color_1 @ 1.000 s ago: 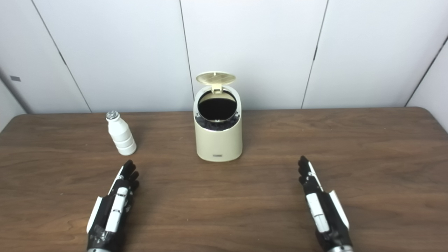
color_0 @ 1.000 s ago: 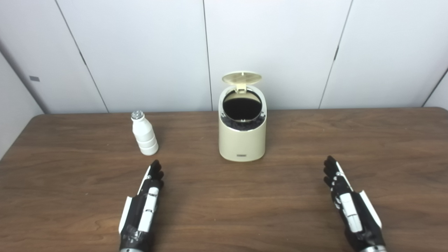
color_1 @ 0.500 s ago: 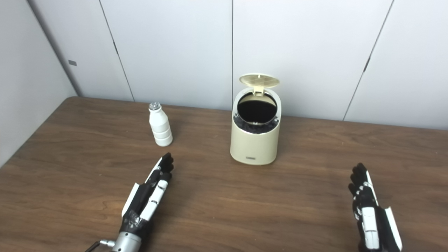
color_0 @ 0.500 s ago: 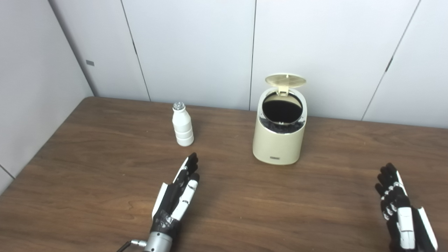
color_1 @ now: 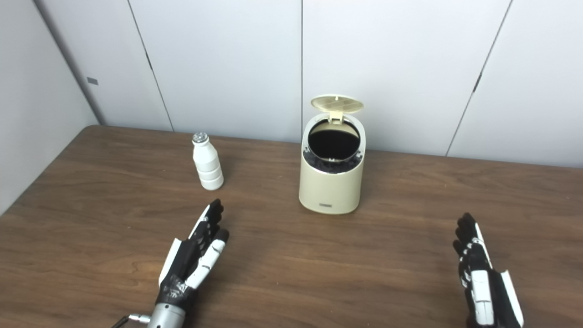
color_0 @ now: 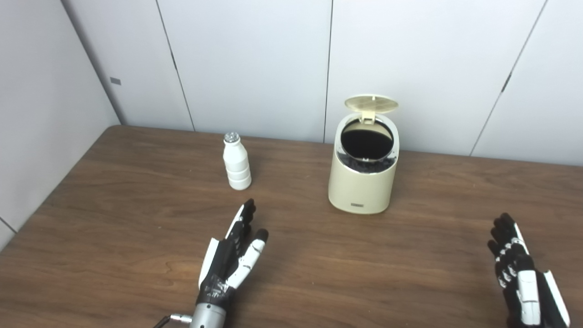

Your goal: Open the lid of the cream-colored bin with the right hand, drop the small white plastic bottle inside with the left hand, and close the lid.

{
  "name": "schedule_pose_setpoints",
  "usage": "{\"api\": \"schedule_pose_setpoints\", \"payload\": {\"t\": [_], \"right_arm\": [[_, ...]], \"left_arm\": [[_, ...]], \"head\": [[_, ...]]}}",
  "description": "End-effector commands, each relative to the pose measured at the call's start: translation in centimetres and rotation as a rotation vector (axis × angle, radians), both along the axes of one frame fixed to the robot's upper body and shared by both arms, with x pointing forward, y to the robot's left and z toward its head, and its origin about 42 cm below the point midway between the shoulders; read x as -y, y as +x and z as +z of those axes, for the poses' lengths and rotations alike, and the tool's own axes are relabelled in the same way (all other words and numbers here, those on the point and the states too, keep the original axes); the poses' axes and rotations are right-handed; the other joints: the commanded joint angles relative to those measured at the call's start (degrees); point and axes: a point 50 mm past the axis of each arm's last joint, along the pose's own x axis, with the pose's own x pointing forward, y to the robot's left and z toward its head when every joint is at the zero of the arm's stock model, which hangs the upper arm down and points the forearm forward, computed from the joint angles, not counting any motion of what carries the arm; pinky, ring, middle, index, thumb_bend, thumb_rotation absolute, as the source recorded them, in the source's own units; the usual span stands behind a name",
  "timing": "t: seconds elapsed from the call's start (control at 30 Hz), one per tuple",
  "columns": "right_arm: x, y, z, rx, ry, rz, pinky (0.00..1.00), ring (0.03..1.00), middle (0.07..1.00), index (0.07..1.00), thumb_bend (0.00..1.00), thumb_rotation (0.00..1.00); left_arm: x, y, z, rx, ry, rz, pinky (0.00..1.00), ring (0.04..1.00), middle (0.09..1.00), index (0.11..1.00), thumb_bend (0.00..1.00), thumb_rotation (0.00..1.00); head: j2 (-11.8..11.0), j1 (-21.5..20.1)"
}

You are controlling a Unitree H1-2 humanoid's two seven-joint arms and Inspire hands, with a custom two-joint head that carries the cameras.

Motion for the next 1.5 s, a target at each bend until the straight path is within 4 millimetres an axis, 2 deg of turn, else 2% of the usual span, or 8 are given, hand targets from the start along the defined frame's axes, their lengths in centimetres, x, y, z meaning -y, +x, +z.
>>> {"api": "schedule_pose_setpoints", "payload": {"t": [0.0,0.23,0.43,0.57,0.77,0.93,1.2,1.47], "right_arm": [[0.6,-1.5,-1.2,-0.036,0.012,-0.016,1.0,1.0,1.0,0.988,0.62,0.98],[1.6,-1.9,-1.1,-0.049,-0.014,-0.014,1.0,1.0,1.0,1.0,0.6,0.97],[1.9,-1.9,-1.3,-0.066,-0.064,-0.025,1.0,1.0,1.0,0.993,0.61,0.97],[2.2,-1.8,-1.4,-0.064,-0.13,-0.024,1.0,1.0,0.993,0.993,0.61,1.0],[2.4,-1.4,-0.8,-0.053,-0.179,-0.019,1.0,1.0,0.982,1.0,0.63,1.0],[2.4,-1.3,-0.5,-0.051,-0.171,-0.017,1.0,1.0,0.98,1.0,0.63,0.99],[2.3,-1.2,-0.8,-0.048,-0.169,-0.011,1.0,1.0,0.981,1.0,0.6,0.99],[2.1,-1.0,-1.2,-0.045,-0.201,-0.013,1.0,0.989,0.981,1.0,0.63,1.0]], "left_arm": [[-0.1,-1.0,1.5,0.032,0.06,0.063,0.96,0.953,0.946,0.97,0.79,0.46],[-0.8,0.3,5.5,0.015,0.123,0.105,0.9,0.923,0.95,0.988,0.84,0.42],[-1.4,1.8,7.1,0.03,0.172,0.117,0.85,0.91,0.938,0.976,0.88,0.43],[-1.8,2.9,8.0,0.043,0.176,0.132,0.89,0.921,0.938,0.971,0.88,0.42],[-2.8,5.1,8.8,-0.029,0.229,0.159,0.98,0.995,0.995,0.984,0.84,0.4],[-4.0,7.3,9.4,-0.045,0.35,0.21,0.87,0.955,0.989,0.977,0.84,0.44],[-5.3,9.7,10.0,-0.061,0.36,0.251,0.82,0.947,0.993,1.0,0.85,0.44],[-5.8,11.8,9.7,-0.098,0.385,0.283,0.79,0.921,0.989,0.994,0.84,0.41]], "head": [[0.02,0.0],[-0.02,0.16],[-0.76,-0.1],[-0.97,-0.33],[-1.07,-0.55],[-1.09,-0.42],[-2.0,-0.94],[-1.96,-0.8]]}}
